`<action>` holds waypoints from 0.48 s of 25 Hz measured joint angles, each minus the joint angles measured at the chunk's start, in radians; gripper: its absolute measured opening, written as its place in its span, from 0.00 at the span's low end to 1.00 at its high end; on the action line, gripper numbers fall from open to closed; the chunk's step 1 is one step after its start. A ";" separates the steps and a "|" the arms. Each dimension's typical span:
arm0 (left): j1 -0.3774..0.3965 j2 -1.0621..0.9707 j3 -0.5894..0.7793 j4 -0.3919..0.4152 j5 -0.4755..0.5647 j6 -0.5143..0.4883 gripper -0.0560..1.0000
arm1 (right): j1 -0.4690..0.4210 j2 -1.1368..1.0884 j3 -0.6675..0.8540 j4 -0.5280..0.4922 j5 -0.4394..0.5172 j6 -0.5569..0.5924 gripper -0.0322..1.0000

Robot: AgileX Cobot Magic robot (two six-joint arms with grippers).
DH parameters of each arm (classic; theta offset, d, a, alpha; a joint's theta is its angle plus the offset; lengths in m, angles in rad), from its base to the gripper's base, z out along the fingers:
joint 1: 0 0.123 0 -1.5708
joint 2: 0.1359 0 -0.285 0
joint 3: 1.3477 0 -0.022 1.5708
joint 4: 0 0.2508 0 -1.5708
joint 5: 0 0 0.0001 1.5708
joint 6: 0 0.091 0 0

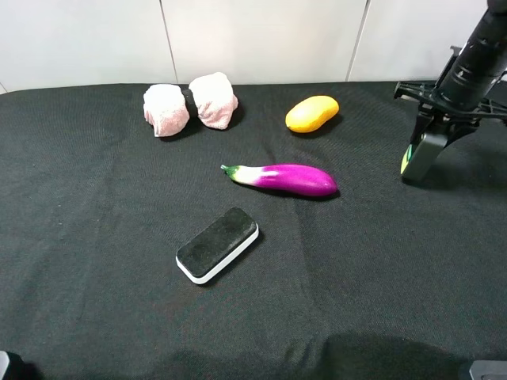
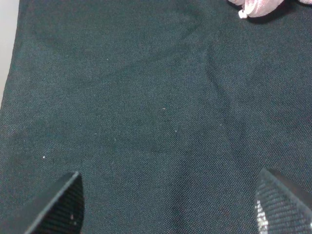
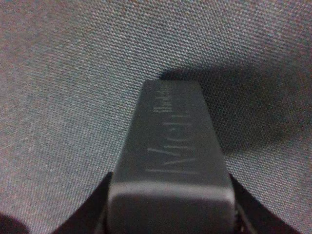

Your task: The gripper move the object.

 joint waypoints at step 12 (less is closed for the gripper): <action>0.000 0.000 0.000 0.000 0.000 0.000 0.72 | 0.000 -0.147 0.000 -0.029 0.101 -0.055 0.32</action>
